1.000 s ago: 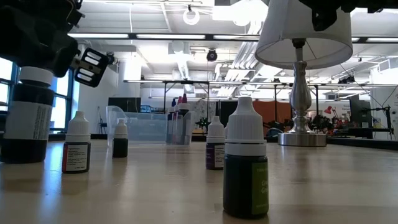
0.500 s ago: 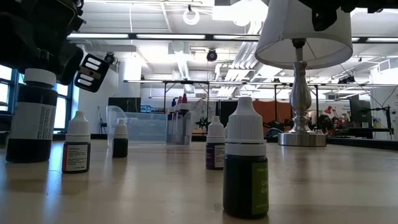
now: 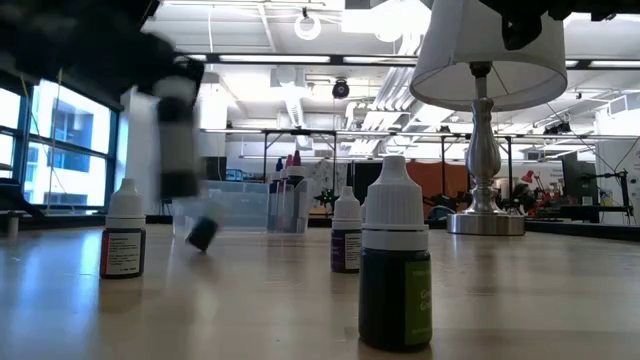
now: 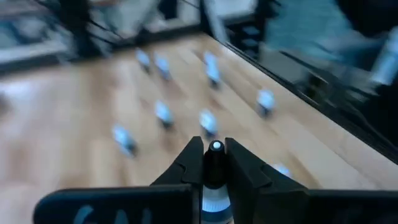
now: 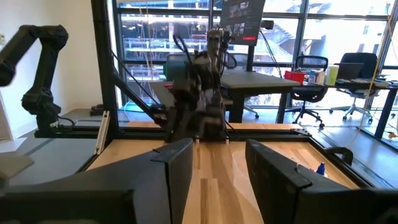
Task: Pick & Place food coloring
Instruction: Put the big black food coloring bottle into the transparent bin
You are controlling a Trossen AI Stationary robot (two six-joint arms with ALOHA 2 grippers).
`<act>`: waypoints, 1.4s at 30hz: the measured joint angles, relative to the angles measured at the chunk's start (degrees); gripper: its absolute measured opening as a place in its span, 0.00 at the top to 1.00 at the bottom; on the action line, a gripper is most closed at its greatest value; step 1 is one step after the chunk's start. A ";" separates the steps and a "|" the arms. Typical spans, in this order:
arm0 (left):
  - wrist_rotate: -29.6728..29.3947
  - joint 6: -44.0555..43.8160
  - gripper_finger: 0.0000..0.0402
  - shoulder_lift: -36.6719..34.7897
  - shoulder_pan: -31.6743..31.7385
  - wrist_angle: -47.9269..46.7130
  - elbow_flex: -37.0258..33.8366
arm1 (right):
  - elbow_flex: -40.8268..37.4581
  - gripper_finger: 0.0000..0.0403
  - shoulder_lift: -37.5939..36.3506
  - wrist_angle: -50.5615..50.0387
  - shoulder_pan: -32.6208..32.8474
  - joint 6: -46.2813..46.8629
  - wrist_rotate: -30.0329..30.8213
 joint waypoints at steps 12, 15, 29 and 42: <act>-35.73 3.36 0.91 -0.07 0.28 -21.52 19.08 | 0.00 0.65 0.02 0.02 -0.02 -0.07 0.39; -37.14 0.15 0.91 -0.09 3.26 -21.34 19.24 | 0.00 0.65 0.01 0.02 -0.02 -0.02 0.39; -18.29 -9.53 0.91 5.27 32.19 -20.09 14.47 | 0.00 0.65 0.02 0.02 -0.01 -0.17 0.41; -14.78 -9.98 0.88 17.13 35.23 -6.62 12.10 | 0.00 0.65 0.02 0.02 -0.02 -0.02 0.42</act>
